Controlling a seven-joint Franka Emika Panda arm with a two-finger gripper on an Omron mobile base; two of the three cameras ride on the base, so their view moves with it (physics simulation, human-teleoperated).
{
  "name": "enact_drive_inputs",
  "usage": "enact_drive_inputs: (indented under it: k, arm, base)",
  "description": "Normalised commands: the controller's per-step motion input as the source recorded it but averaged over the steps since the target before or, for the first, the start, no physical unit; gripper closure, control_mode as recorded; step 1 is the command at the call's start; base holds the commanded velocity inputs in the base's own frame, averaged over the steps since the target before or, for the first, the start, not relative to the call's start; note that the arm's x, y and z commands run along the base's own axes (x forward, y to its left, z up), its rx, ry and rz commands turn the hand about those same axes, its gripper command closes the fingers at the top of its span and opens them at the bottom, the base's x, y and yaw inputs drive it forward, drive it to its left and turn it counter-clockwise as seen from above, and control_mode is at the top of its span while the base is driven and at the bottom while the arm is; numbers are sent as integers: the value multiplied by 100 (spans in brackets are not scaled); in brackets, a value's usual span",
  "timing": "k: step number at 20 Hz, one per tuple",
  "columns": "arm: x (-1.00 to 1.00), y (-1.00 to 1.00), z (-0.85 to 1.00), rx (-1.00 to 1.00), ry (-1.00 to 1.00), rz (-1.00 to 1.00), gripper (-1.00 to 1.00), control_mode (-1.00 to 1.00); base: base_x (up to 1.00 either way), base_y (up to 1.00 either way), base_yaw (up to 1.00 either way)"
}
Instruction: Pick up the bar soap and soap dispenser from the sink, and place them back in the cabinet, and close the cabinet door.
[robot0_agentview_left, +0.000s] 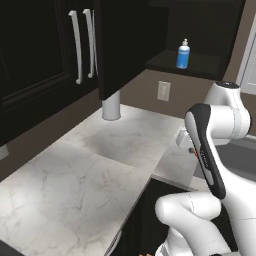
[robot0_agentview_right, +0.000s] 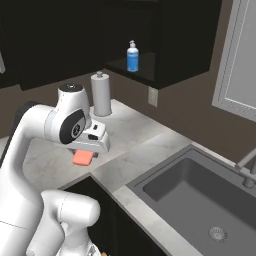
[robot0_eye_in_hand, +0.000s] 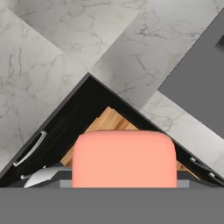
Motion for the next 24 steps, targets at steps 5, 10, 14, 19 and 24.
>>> enact_drive_inputs:
  k: [5, 10, 14, 19, 24]
  arm:
    - [0, 0, 0, 0, 0, 0, 100, -100]
    - [0, 0, 0, 0, 0, 0, 100, -100]
    - [12, 2, 8, 0, -2, -4, 100, -100]
    - [19, 6, 21, 0, -1, -11, 100, -100]
    - [26, 3, 31, -2, 0, -13, 100, -100]
  base:
    - [0, 0, 0]
    - [0, 0, 0]
    - [0, 0, 0]
    - [0, 0, 0]
    - [0, 0, 0]
